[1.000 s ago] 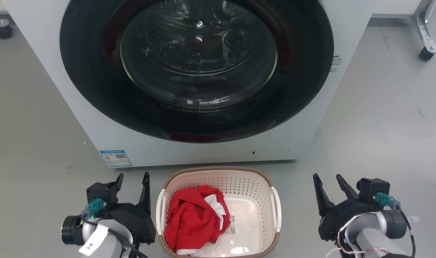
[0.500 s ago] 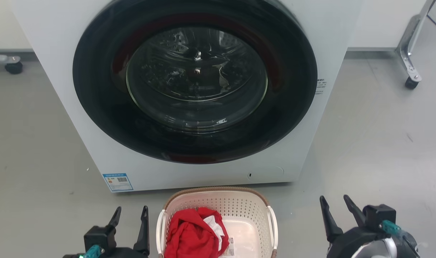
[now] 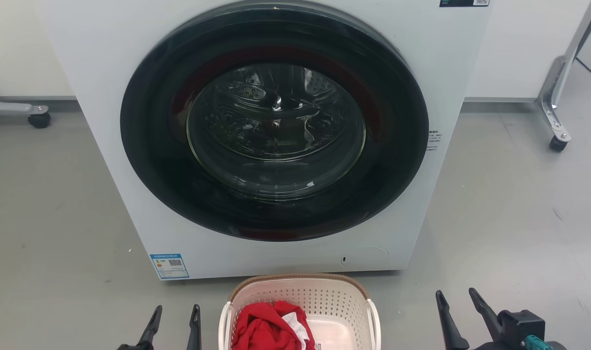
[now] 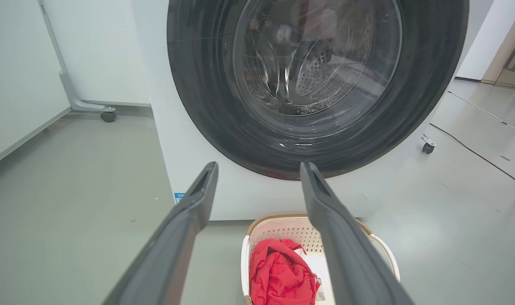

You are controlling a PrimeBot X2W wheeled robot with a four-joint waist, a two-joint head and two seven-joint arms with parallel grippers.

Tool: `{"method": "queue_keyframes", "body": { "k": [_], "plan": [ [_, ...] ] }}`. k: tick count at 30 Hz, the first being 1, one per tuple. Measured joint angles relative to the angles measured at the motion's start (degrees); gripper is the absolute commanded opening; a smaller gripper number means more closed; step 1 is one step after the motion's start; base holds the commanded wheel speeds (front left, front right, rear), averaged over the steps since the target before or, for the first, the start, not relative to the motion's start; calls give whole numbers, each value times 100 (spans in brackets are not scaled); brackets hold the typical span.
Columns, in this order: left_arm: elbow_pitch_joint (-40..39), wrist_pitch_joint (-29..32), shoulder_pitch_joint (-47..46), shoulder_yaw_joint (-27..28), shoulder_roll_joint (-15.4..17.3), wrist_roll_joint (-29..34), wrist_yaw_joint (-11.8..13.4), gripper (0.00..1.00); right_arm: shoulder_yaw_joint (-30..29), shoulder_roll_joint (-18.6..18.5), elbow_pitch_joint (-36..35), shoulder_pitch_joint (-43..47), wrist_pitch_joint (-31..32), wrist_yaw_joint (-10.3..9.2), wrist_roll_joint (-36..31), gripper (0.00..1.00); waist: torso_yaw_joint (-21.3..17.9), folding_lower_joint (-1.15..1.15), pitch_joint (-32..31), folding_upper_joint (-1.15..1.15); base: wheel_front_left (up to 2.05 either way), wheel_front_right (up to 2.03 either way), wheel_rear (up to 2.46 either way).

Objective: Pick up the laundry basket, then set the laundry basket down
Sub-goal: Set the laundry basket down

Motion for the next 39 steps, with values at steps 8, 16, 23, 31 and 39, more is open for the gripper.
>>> {"method": "queue_keyframes", "body": {
  "k": [8, 16, 23, 31, 39],
  "plan": [
    [-436, 0, 289, 138, -13, 229, 4, 100, -156, -19, -556, 405, 0, -107, -229, 100, 23, 1, -15, 0, 0, 0, 0],
    [-614, 0, 541, 350, -77, 323, 5, 100, -420, -119, -980, 777, 0, -158, -377, 100, 39, 1, -27, 0, 0, 0, 0],
    [-683, 0, 687, 443, -146, 365, 5, 100, -598, -120, -1366, 913, 0, -194, -566, 100, 35, 1, -28, 0, 0, 0, 0],
    [-743, 0, 687, 480, -176, 401, 7, 100, -716, -119, -1663, 1078, -1, -208, -697, 100, 42, 1, -24, 0, 0, 0, 0],
    [-770, 10, 687, 491, -192, 413, 7, 100, -831, -103, -1788, 1173, -1, -209, -786, 100, 64, 1, -39, 0, 0, 0, 0]
  ]
}}
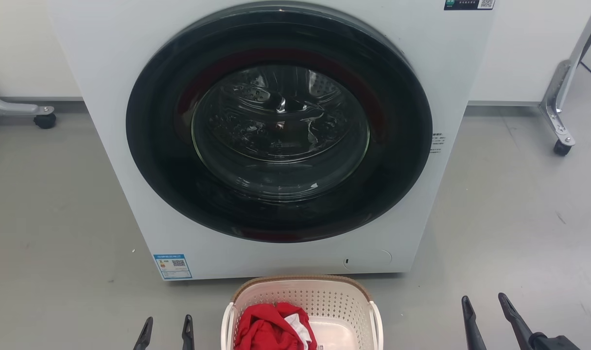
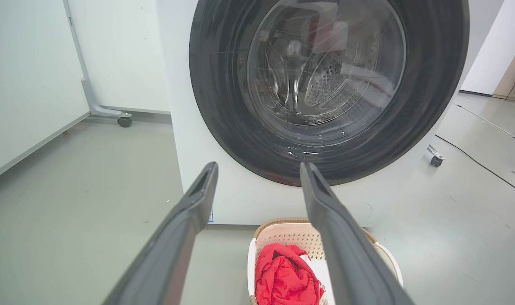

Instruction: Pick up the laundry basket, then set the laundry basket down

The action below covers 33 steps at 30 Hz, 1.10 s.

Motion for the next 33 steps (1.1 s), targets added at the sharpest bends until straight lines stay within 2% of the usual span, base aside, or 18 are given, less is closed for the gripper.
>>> {"method": "queue_keyframes", "body": {
  "k": [33],
  "plan": [
    [-2, 392, 1, -4, -45, 175, 0, 100, -147, 105, -15, 198, 21, -1, -196, 100, 22, 0, -52, 0, 0, 0, 0]
  ]
}}
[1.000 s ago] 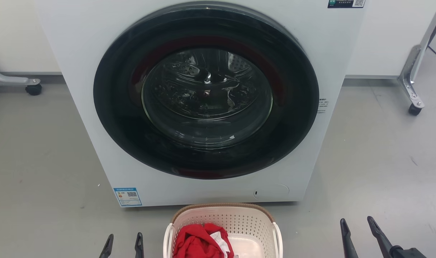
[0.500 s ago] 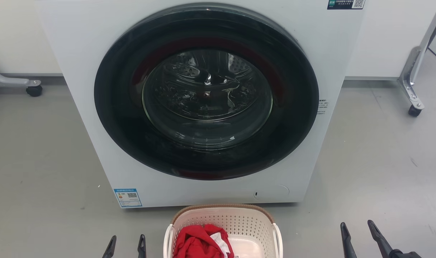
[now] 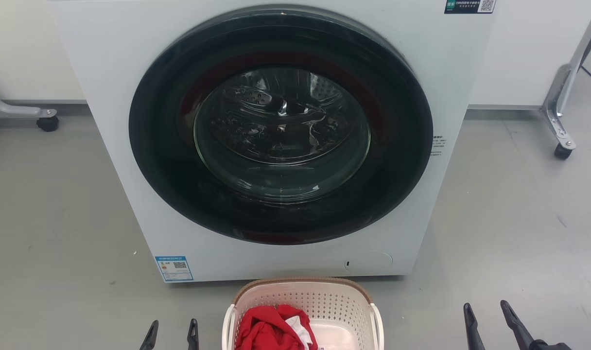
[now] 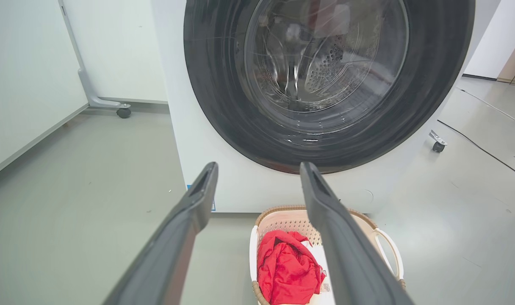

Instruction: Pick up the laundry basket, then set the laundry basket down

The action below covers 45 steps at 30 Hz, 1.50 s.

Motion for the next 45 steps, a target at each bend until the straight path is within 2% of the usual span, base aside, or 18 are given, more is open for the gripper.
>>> {"method": "queue_keyframes", "body": {
  "k": [4, 5, 14, 45],
  "plan": [
    [-5, 12, 0, 27, -29, 11, 0, 100, 0, 13, -14, 1, 41, 0, -13, 100, 1, 0, 5, 0, 0, 0, 0],
    [12, 10, 1, 25, -33, 11, -1, 0, 4, 23, 4, 2, 40, 1, -15, 0, 1, 0, 7, 0, 0, 0, 0],
    [218, 64, 87, 80, -69, -111, -60, 0, -64, 145, 211, 125, 99, 59, 136, 0, -4, 0, 16, 0, 0, 0, 0],
    [376, 642, -152, 669, -166, -2563, -471, 0, -831, 460, 406, -106, 806, 472, 2574, 0, -39, 0, 73, 0, 0, 0, 0]
  ]
}}
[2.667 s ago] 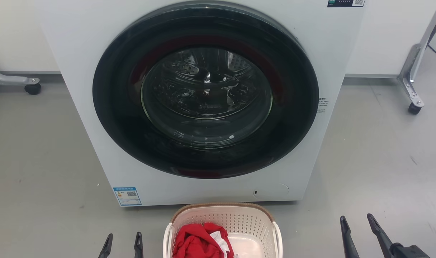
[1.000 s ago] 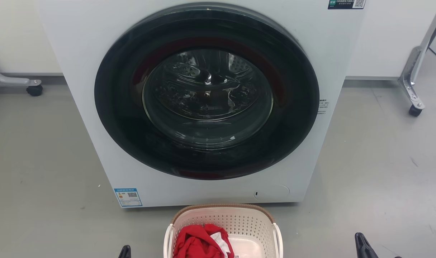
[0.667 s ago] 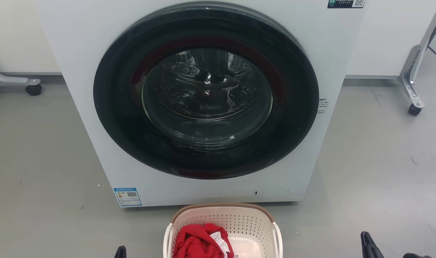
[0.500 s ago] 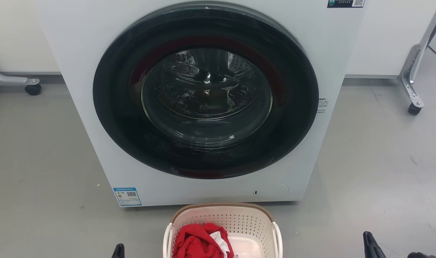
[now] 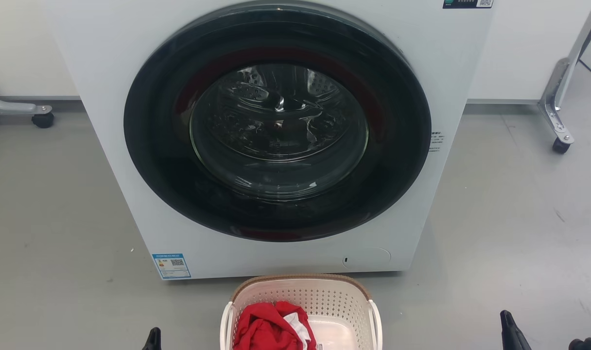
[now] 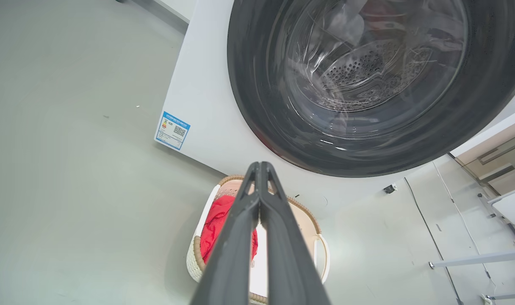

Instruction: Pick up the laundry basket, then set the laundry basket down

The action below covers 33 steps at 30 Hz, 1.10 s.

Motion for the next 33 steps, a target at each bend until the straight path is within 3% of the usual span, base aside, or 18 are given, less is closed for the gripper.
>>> {"method": "queue_keyframes", "body": {
  "k": [33],
  "plan": [
    [154, 539, -355, 592, -135, -2485, -501, 0, -793, 335, 201, -330, 655, 483, 2479, 0, -38, 0, 62, 0, 0, 0, 0]
  ]
}}
